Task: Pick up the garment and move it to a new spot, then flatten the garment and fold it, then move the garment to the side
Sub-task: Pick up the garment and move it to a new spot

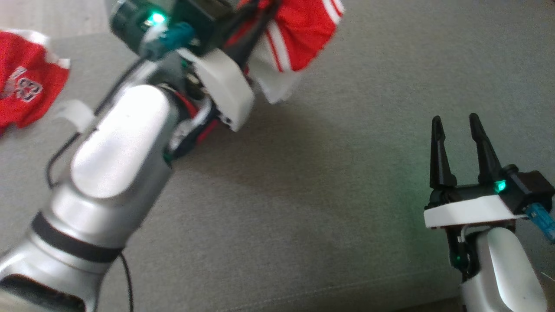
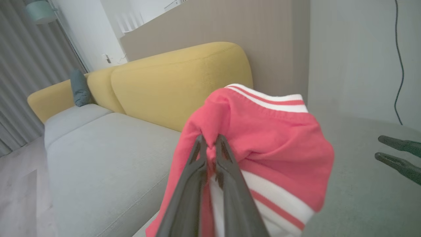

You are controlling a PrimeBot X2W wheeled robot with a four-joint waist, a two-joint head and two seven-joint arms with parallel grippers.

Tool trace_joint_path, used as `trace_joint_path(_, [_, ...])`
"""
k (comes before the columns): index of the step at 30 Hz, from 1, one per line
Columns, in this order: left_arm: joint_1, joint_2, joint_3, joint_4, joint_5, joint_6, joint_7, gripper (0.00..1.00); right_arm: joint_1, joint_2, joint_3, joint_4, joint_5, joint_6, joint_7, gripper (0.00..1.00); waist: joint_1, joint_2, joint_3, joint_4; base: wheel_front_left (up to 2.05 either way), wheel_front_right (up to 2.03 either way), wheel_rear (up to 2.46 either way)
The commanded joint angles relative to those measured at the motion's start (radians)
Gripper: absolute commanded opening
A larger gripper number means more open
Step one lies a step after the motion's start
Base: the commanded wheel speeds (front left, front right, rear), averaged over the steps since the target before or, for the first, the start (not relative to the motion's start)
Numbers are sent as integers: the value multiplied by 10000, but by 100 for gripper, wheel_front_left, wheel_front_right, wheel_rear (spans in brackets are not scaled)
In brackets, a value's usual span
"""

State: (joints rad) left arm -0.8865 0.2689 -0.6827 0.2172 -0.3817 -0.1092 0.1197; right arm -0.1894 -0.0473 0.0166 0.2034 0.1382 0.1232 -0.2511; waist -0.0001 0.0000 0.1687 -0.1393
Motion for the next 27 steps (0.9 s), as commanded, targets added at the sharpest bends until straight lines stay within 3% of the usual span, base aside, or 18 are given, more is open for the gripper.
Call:
trace_joint_path(1, [-510, 101, 288, -320, -48, 103, 33, 0, -19, -29, 200, -355, 85, 75, -107, 100, 1, 0, 137, -337, 0, 0, 0])
trace_joint_path(8, [254, -1011, -193, 936, -581, 187, -265, 0, -107, -29, 528, -353, 343, 75, -107, 100, 1, 0, 553, -1199, 0, 0, 0])
trace_joint_path(16, [1214, -1814, -632, 3368, -595, 536, -1675, 2, 88, -29, 733, -473, 448, 75, -107, 100, 1, 0, 670, -2011, 0, 0, 0])
trace_joint_path(18, [1400, -1956, -801, 3807, -645, 550, -1926, 15, 155, -29, 753, -489, 459, 75, -107, 100, 1, 0, 675, -2084, 0, 0, 0])
trace_joint_path(19, [1466, -2010, -863, 3985, -675, 580, -2063, 33, 177, -29, 760, -504, 467, 75, -107, 100, 1, 0, 694, -2104, 0, 0, 0])
trace_joint_path(20, [1512, -2054, -929, 4142, -699, 612, -2197, 55, 186, -29, 759, -523, 477, 75, -107, 100, 1, 0, 727, -2110, 0, 0, 0])
trace_joint_path(21, [1554, -2087, -1015, 4291, -711, 634, -2298, 100, 186, -29, 753, -536, 489, 75, -107, 100, 1, 0, 750, -2109, 0, 0, 0])
trace_joint_path(27, [1618, -2177, -1366, 4629, -1071, 650, -2917, 100, 173, -29, 588, -524, 457, 75, -107, 100, 1, 0, 770, -1768, 0, 0, 0])
